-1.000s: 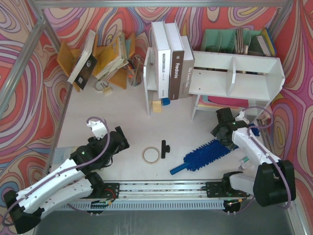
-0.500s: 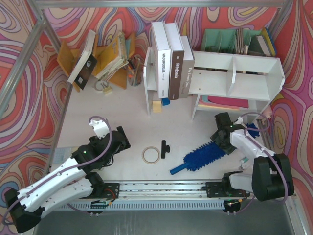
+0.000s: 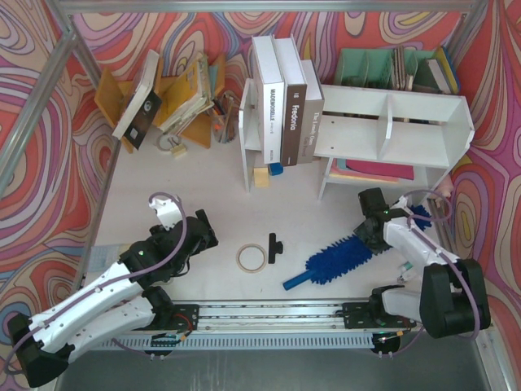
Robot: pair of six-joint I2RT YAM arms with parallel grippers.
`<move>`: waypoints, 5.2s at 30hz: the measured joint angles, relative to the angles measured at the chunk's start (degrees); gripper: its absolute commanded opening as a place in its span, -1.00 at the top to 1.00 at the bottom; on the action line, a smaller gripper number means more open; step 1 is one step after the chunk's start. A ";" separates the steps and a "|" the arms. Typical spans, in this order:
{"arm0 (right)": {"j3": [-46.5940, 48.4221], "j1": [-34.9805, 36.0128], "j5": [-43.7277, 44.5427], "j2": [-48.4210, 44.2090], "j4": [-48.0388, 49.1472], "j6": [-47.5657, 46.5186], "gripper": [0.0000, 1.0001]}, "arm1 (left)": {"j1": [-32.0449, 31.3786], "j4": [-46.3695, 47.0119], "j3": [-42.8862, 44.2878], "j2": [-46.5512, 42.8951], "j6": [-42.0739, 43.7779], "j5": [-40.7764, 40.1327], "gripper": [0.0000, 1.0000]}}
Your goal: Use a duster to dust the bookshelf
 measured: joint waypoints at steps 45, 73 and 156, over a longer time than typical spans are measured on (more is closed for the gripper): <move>8.50 -0.02 -0.96 -19.76 -13.25 3.78 1.00 | -11.69 5.81 26.40 28.89 20.63 16.87 -0.96; 14.43 -0.02 -0.98 -26.88 -17.03 1.90 1.00 | -22.23 5.64 38.21 50.05 33.42 34.38 -0.65; 27.54 -0.11 -11.08 -30.91 -22.47 -11.80 -0.66 | -42.23 16.96 28.22 37.03 35.45 1.01 1.00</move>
